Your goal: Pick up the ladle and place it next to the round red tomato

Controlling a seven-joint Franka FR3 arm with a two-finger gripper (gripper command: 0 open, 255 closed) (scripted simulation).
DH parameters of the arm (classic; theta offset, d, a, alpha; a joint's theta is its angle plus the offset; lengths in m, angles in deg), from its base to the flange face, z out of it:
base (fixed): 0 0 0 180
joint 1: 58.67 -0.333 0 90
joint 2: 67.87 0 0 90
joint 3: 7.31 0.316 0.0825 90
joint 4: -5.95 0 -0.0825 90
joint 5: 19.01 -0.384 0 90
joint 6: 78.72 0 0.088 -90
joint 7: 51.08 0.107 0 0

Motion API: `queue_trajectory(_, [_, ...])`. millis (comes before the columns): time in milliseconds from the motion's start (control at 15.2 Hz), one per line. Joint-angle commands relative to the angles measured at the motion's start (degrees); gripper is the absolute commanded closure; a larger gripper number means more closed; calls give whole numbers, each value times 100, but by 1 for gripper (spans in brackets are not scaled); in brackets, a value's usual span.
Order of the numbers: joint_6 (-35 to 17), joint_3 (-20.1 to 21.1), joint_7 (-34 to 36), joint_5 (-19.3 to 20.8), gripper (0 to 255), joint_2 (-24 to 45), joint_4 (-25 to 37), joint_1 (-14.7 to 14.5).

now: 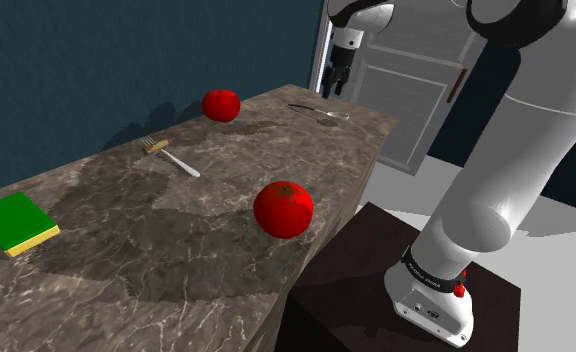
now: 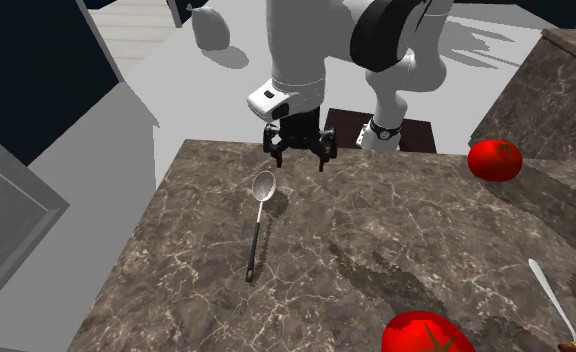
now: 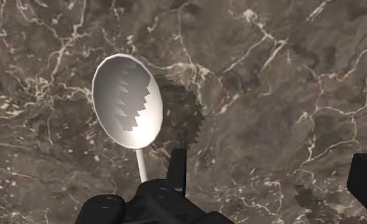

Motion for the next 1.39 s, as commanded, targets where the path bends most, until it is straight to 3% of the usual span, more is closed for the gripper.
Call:
queue_trajectory(0, [87,-69,-411,-332,0,613,514,139])
queue_trajectory(594, [1013,196,-1439,-1334,0,3130,3330,1204])
queue_trajectory(1056, [493,229,-1496,-1370,0,3149,2815,1116])
queue_trajectory(1320, [452,232,-1501,-1375,0,3154,2778,1110])
